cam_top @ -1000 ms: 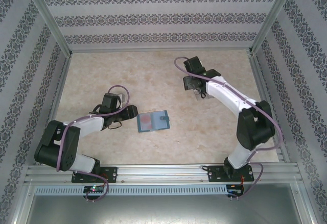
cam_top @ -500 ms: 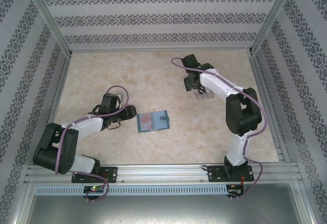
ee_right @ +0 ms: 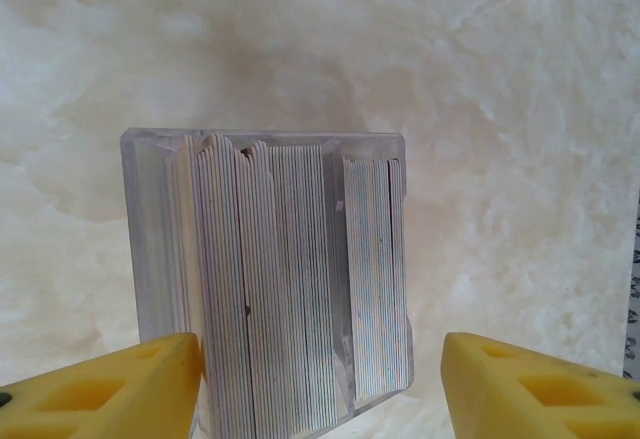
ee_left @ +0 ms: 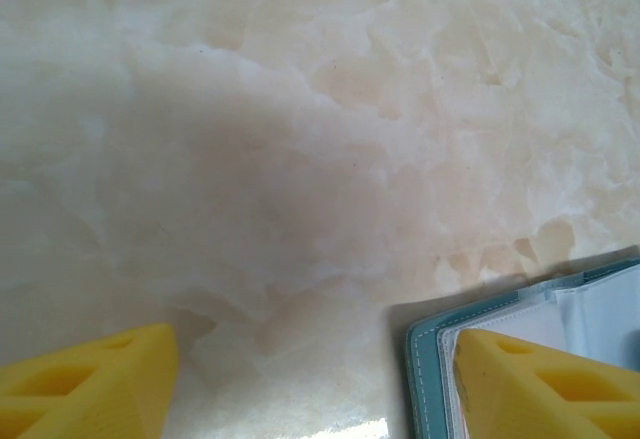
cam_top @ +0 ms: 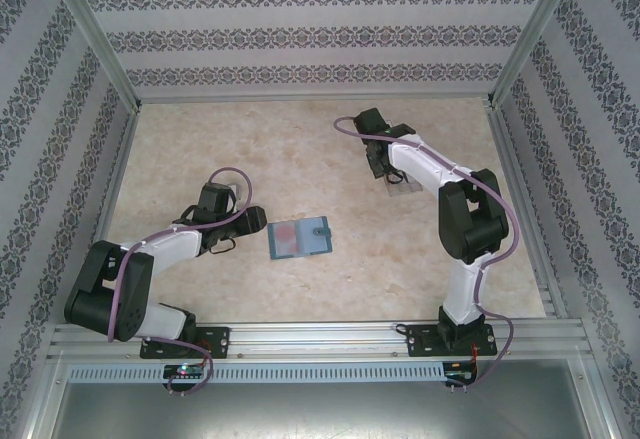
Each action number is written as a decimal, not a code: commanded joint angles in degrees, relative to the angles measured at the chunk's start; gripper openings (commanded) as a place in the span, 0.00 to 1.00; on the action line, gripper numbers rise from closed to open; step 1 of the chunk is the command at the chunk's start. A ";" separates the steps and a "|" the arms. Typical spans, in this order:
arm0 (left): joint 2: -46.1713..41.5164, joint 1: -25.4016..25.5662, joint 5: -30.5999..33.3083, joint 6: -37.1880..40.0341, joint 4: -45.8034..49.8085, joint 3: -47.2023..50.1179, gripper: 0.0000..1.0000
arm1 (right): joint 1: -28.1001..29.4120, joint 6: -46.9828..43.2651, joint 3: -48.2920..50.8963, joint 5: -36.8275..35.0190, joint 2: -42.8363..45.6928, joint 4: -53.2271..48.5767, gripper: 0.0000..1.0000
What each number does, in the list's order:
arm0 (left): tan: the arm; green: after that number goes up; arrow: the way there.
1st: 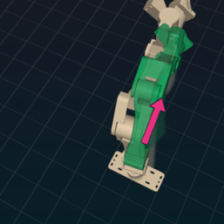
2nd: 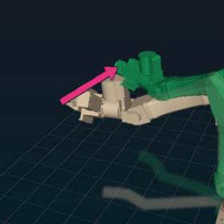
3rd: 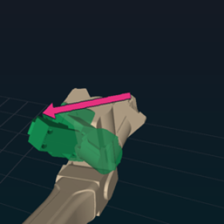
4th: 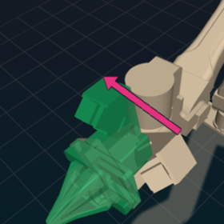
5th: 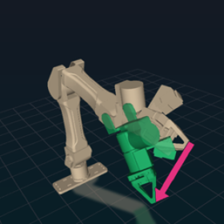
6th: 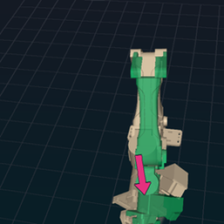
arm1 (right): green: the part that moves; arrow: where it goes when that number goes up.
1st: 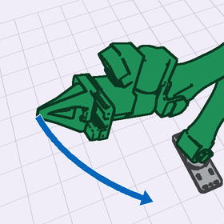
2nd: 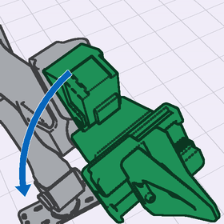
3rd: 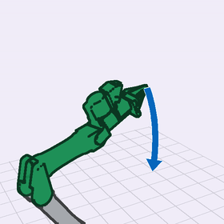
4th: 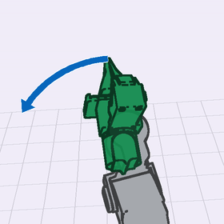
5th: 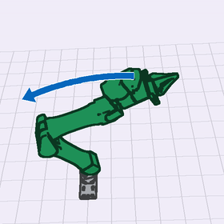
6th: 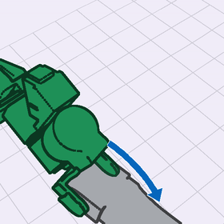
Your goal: Put the credit cards into the card holder
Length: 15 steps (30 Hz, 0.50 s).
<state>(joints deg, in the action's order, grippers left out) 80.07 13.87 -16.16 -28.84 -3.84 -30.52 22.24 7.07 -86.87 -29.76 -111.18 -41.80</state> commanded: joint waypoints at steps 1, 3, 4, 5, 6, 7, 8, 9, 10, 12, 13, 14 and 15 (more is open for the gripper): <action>0.43 0.04 0.83 1.02 0.46 0.37 0.73 | -0.46 -0.98 0.42 -3.92 1.04 -0.43 0.63; 0.56 0.06 0.05 1.06 0.17 0.38 0.74 | -0.52 -1.13 0.57 -4.27 1.24 -0.27 0.62; 0.65 0.07 0.06 1.07 0.13 0.38 0.74 | -0.53 -1.26 0.57 -4.29 1.33 -0.24 0.62; 0.74 0.10 0.29 1.08 0.14 0.37 0.74 | -0.51 -1.35 0.58 -4.41 1.40 -0.28 0.61; 0.83 0.07 0.58 1.07 0.17 0.38 0.74 | -0.49 -1.43 0.61 -4.43 1.48 -0.29 0.60; 1.07 0.04 0.37 0.98 0.10 0.38 0.74 | -0.50 -1.59 0.71 -4.41 1.57 -0.18 0.59; 1.28 0.09 -0.07 0.90 -0.04 0.22 0.74 | -0.45 -1.69 0.87 -4.35 1.72 -0.13 0.57; 1.46 0.04 -0.55 0.88 -0.20 0.12 0.74 | -0.52 -1.70 1.08 -4.43 1.75 -0.18 0.53; 1.59 0.11 -0.73 0.87 -0.19 0.04 0.74 | -0.49 -1.70 1.47 -4.43 1.90 -0.03 0.50; 1.52 0.08 -0.20 0.96 0.12 0.15 0.74 | -0.47 -1.71 1.94 -4.29 2.18 0.09 0.49; 1.48 0.10 -0.11 0.89 0.05 0.18 0.74 | -0.43 -1.84 2.05 -4.42 2.27 0.18 0.49; 1.50 0.03 -0.44 0.80 -0.16 0.18 0.74 | -0.44 -1.94 2.06 -4.68 2.28 0.16 0.49; 1.65 0.10 -1.08 0.79 -0.37 0.20 0.75 | -0.43 -2.13 1.98 -5.03 2.22 0.23 0.49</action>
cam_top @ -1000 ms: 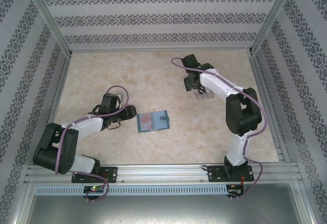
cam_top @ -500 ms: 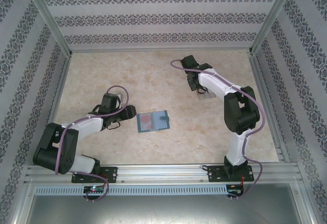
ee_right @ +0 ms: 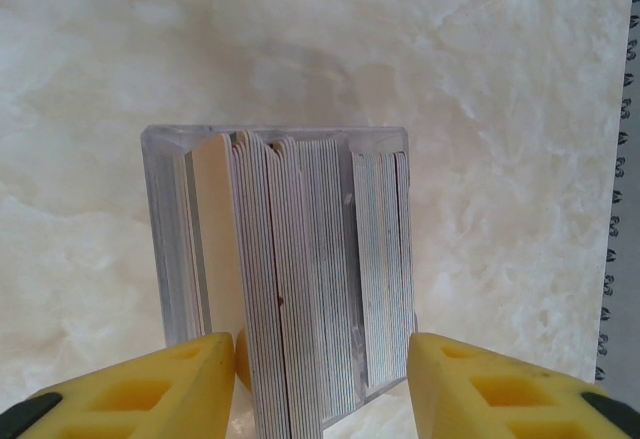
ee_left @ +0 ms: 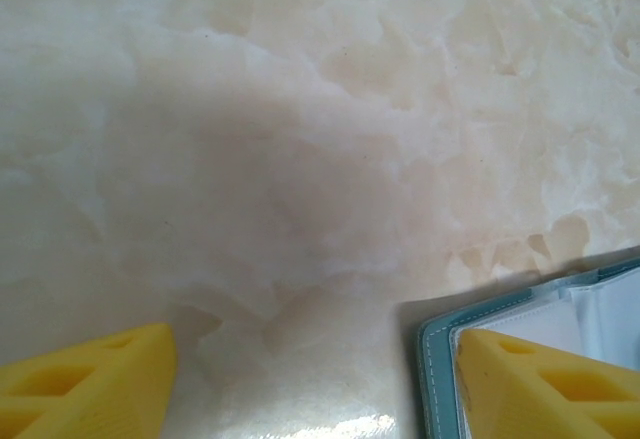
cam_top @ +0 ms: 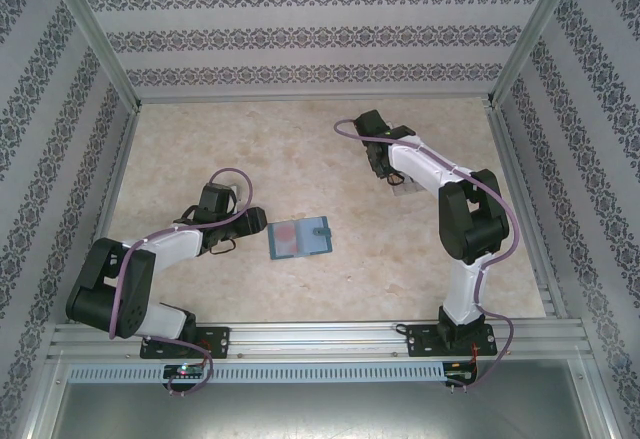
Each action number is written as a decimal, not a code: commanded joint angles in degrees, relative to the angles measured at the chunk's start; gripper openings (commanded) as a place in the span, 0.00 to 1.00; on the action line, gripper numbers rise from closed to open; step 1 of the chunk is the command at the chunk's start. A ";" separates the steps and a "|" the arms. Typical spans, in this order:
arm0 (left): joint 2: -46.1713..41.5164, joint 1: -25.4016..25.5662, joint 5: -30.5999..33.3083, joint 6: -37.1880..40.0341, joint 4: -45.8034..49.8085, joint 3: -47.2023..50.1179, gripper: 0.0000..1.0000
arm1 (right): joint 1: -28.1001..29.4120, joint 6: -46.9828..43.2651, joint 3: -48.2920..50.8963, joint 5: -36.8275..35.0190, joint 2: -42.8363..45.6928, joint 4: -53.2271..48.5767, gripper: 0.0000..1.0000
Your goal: Put the credit cards into the card holder
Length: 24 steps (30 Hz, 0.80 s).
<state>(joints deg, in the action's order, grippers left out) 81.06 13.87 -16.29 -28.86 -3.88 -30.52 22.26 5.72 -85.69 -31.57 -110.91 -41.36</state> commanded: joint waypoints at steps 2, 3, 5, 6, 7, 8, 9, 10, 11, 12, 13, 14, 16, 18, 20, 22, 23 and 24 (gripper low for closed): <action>0.61 0.06 -2.15 0.98 -0.82 0.15 0.75 | -0.42 -0.79 0.69 -3.87 1.76 -0.38 0.54; 0.63 0.11 -2.22 1.00 -0.88 0.22 0.75 | -0.44 -0.70 0.69 -3.97 1.58 -0.31 0.58; 0.64 0.13 -2.21 0.95 -1.05 0.46 0.77 | -0.45 -0.94 0.62 -2.91 0.91 -0.25 0.59; 0.64 0.11 -2.63 0.85 -1.21 0.46 0.77 | -0.46 -1.27 0.54 -1.98 0.40 -0.13 0.59; 0.68 0.10 -3.11 0.90 -1.33 0.36 0.77 | -0.51 -1.50 0.44 -0.73 -0.20 -0.34 0.61; 0.60 0.11 -3.33 0.91 -1.33 0.37 0.77 | -0.61 -1.63 -0.01 0.07 -0.92 -0.87 0.62; 0.53 0.10 -3.41 1.08 -1.26 0.36 0.77 | -0.85 -1.20 -0.57 0.01 -1.74 -1.70 0.63; 0.34 0.07 -3.05 1.17 -1.16 0.46 0.77 | -1.04 -1.00 -1.06 -0.68 -2.38 -2.36 0.63; 0.11 0.10 -2.66 1.18 -1.02 0.53 0.77 | -1.28 -0.84 -1.31 -1.49 -2.95 -2.62 0.63; -0.01 0.11 -2.57 1.17 -0.96 0.56 0.78 | -1.63 -0.82 -1.48 -2.25 -3.33 -2.81 0.63; -0.02 0.06 -2.84 1.09 -1.04 0.60 0.78 | -1.84 -0.80 -1.50 -2.60 -3.43 -2.87 0.62; -0.17 0.08 -3.25 1.12 -1.16 0.52 0.78 | -1.99 -0.81 -1.41 -2.62 -3.36 -2.81 0.62; -0.51 0.11 -3.42 1.26 -1.08 0.64 0.78 | -2.01 -0.62 -1.32 -2.23 -2.51 -2.74 0.62; -0.93 0.10 -2.30 1.40 -0.76 0.80 0.78 | -1.87 -0.63 -1.08 -2.23 -1.15 -2.44 0.62; -0.92 0.08 -2.55 1.22 -0.90 0.83 0.78 | -1.62 -0.71 -0.57 -2.88 0.76 -1.39 0.61; -0.83 0.10 -3.31 1.24 -1.07 0.66 0.78 | -1.36 -0.75 0.27 -3.83 2.75 -0.18 0.61; -0.84 0.09 -3.22 1.40 -0.89 0.72 0.78 | -1.16 -0.83 0.78 -4.26 3.75 0.33 0.61; -0.91 0.04 -2.68 1.44 -0.70 0.68 0.78 | -0.95 -1.01 1.24 -4.63 4.61 0.84 0.60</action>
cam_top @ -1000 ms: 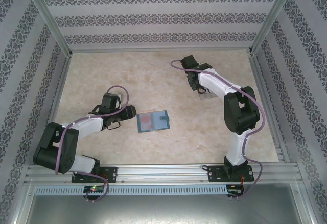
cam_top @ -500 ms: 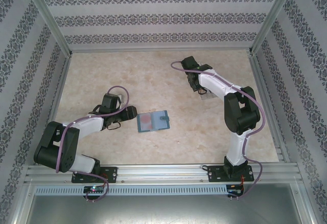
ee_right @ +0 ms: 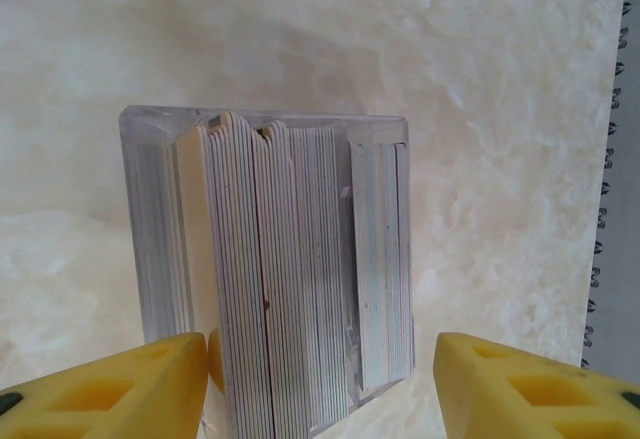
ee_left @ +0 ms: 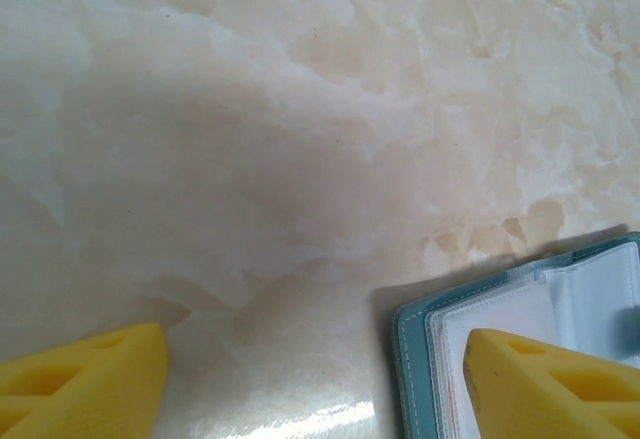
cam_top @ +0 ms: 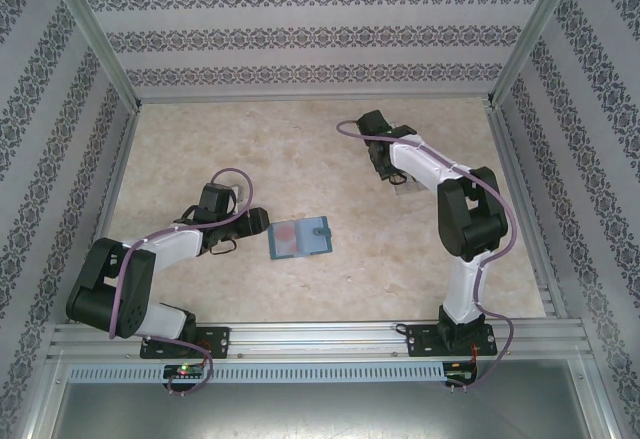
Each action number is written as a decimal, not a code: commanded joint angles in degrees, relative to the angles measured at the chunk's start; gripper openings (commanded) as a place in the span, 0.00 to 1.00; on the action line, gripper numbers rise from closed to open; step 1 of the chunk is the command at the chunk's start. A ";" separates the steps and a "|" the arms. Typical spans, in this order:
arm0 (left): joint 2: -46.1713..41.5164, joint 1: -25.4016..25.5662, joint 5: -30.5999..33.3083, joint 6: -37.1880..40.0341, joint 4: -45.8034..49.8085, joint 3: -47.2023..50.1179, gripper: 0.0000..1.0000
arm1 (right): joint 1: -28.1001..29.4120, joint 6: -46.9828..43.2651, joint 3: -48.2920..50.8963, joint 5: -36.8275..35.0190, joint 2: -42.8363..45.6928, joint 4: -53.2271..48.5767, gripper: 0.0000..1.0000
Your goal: Put the credit cards into the card holder
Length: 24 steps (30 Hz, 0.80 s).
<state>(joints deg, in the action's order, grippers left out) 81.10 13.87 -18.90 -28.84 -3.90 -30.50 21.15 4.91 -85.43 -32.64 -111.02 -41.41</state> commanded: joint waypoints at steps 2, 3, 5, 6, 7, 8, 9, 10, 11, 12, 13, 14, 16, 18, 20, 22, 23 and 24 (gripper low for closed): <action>-1.05 0.08 0.37 1.29 -0.62 0.73 0.78 | 0.43 -0.66 1.86 -4.12 5.82 1.93 0.59; -1.04 0.08 -0.02 1.18 -0.82 0.78 0.78 | 0.57 -0.82 2.33 -4.51 6.15 2.55 0.59; -0.88 0.04 -0.72 1.11 -0.95 0.69 0.78 | 0.48 -0.79 3.03 -4.25 6.14 3.11 0.59; -0.97 0.10 -0.49 1.15 -0.80 0.65 0.78 | 0.48 -0.65 3.07 -3.97 5.74 3.09 0.59; -1.02 0.10 0.04 1.24 -0.52 0.69 0.78 | 0.55 -0.75 2.95 -3.70 5.20 2.85 0.59; -1.19 0.09 0.44 1.22 -0.33 0.66 0.78 | 0.51 -0.77 2.61 -3.50 4.38 2.42 0.58; -1.18 0.05 0.33 1.16 -0.46 0.76 0.78 | 0.45 -0.86 2.33 -3.27 3.66 2.16 0.57; -1.26 0.08 -0.04 1.10 -0.57 0.79 0.78 | 0.52 -0.90 2.25 -2.52 3.10 2.07 0.55; -1.21 0.10 -0.59 1.05 -0.61 0.71 0.78 | 0.48 -0.84 2.11 -1.66 2.56 2.04 0.53; -1.34 0.04 -0.79 1.15 -0.50 0.62 0.78 | 0.52 -0.78 2.11 -0.43 2.20 1.95 0.51; -1.54 0.09 -0.60 1.32 -0.26 0.61 0.79 | 0.58 -0.69 2.03 0.37 1.92 1.73 0.50; -1.78 0.11 -0.01 1.42 0.06 0.61 0.79 | 0.68 -0.68 1.81 0.88 1.50 1.45 0.50; -2.15 0.08 0.65 1.42 0.22 0.79 0.79 | 0.97 -0.90 1.26 0.69 0.99 0.89 0.50; -2.22 0.05 -0.13 1.25 0.04 0.70 0.79 | 1.52 -1.22 0.97 -0.04 0.81 0.72 0.53; -2.09 0.08 -0.27 1.40 0.09 0.57 0.79 | 1.90 -1.11 0.82 -0.30 0.95 0.51 0.55; -2.03 0.10 0.56 1.37 0.38 0.68 0.79 | 1.88 -0.78 0.64 0.54 1.61 0.36 0.56; -1.99 0.09 0.47 1.29 0.27 0.68 0.79 | 1.81 -0.49 0.82 1.33 2.26 0.58 0.56; -1.81 0.10 -0.03 1.18 0.00 0.58 0.79 | 1.43 0.04 1.15 2.89 3.08 0.93 0.57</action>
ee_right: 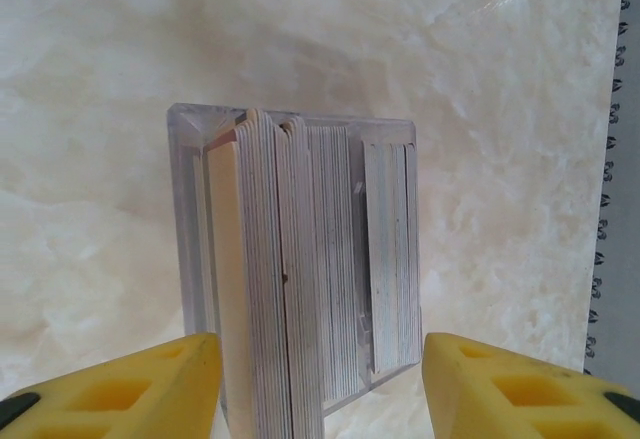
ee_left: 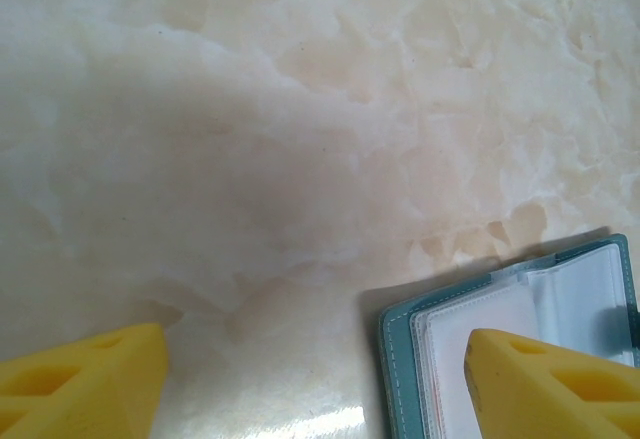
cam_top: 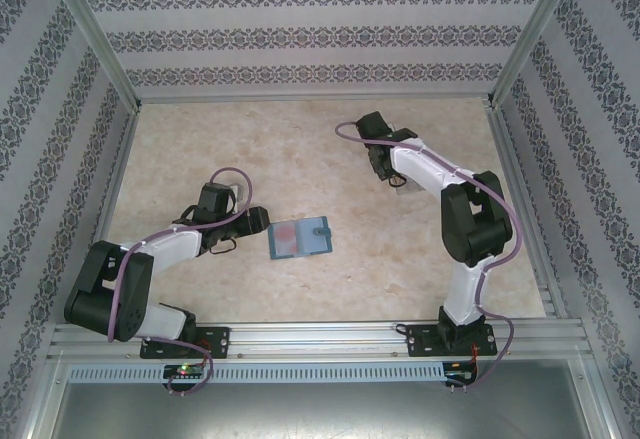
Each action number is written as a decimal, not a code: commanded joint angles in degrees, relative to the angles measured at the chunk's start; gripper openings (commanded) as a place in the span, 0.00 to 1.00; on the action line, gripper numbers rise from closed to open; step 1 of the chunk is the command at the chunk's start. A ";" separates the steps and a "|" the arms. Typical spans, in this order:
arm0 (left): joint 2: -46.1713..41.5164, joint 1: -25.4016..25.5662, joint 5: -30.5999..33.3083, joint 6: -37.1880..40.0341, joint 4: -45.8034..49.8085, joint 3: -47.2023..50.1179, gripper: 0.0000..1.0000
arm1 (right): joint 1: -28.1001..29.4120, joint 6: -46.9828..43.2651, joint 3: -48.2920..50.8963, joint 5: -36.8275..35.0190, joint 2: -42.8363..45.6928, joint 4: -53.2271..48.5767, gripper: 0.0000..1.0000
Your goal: Put the credit cards into the card holder
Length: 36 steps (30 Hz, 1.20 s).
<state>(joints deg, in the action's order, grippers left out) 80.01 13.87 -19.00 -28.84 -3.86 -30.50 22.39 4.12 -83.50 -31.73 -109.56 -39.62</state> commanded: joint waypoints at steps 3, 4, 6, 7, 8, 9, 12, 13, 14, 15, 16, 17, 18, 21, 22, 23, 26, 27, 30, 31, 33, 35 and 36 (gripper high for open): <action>-0.37 0.08 -0.23 1.33 0.12 0.44 0.79 | -3.03 3.95 0.75 13.99 4.60 0.25 0.57; -0.34 0.11 0.45 1.33 0.26 0.38 0.79 | -4.98 4.83 1.58 22.24 5.48 0.93 0.58; -0.04 0.10 0.50 1.17 0.11 0.39 0.79 | -9.02 6.51 3.63 37.28 6.36 3.91 0.57; 0.22 0.11 -0.07 1.00 -0.16 0.38 0.79 | -10.56 7.48 4.50 42.13 6.33 5.52 0.57; 0.42 0.11 -0.67 0.97 -0.48 0.33 0.79 | -11.53 8.19 4.62 44.00 6.01 5.90 0.56; 0.59 0.07 -0.94 1.02 -0.54 0.28 0.78 | -12.14 8.36 4.50 44.34 5.65 5.67 0.57; 1.02 0.11 0.02 1.04 -0.36 0.20 0.78 | -12.67 7.78 4.07 43.90 4.58 4.81 0.58; 1.20 0.11 -0.29 0.99 -0.60 0.24 0.78 | -12.89 7.73 3.99 45.04 4.29 4.81 0.58; 1.42 0.10 -0.83 0.98 -0.89 0.11 0.78 | -13.05 7.82 4.09 46.45 4.18 4.94 0.58; 1.46 0.09 -1.22 0.95 -0.97 0.16 0.78 | -13.20 8.11 4.42 48.23 4.26 5.56 0.58; 1.53 0.09 -1.18 1.06 -0.91 0.01 0.78 | -13.38 8.48 4.78 49.95 4.39 6.30 0.58; 1.43 0.08 -0.73 1.15 -0.68 0.09 0.78 | -13.51 8.73 4.97 51.15 4.51 6.76 0.58; 1.39 0.06 -0.20 1.15 -0.51 0.17 0.78 | -13.68 8.89 4.95 52.41 4.44 7.00 0.58; 1.55 0.05 -0.96 0.99 -0.87 0.05 0.78 | -14.17 8.67 4.17 54.92 3.46 6.44 0.57; 1.66 0.10 -1.33 1.02 -0.89 0.02 0.78 | -14.13 8.70 4.12 55.37 3.22 6.39 0.57; 1.66 0.11 -1.27 1.06 -0.74 0.00 0.78 | -14.22 8.91 4.41 56.05 3.12 6.74 0.56; 1.45 0.06 -0.16 1.03 -0.44 0.06 0.78 | -14.24 9.25 5.51 58.35 3.84 8.52 0.55; 1.47 0.10 -0.51 1.01 -0.57 0.09 0.78 | -14.22 9.24 5.83 58.61 4.20 8.96 0.54; 1.60 0.10 -1.25 0.98 -0.65 -0.01 0.78 | -14.30 9.61 6.20 58.42 5.31 9.46 0.51; 1.54 0.06 -0.68 1.07 -0.42 0.05 0.78 | -14.32 9.68 6.42 58.58 5.57 9.60 0.51; 1.48 0.10 -0.33 0.94 -0.40 0.08 0.78 | -14.31 9.62 6.41 58.81 5.92 9.63 0.48; 1.76 0.09 -1.33 0.76 -0.88 0.00 0.78 | -14.31 9.68 6.60 58.56 6.19 9.99 0.47; 1.83 0.07 -1.64 0.78 -1.02 -0.02 0.78 | -14.39 9.88 6.88 58.47 6.33 10.29 0.46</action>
<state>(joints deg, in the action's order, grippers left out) 81.01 13.87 -19.49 -28.84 -3.88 -30.50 8.01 13.41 -77.78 24.40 -105.14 -30.37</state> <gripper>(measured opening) 0.777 0.464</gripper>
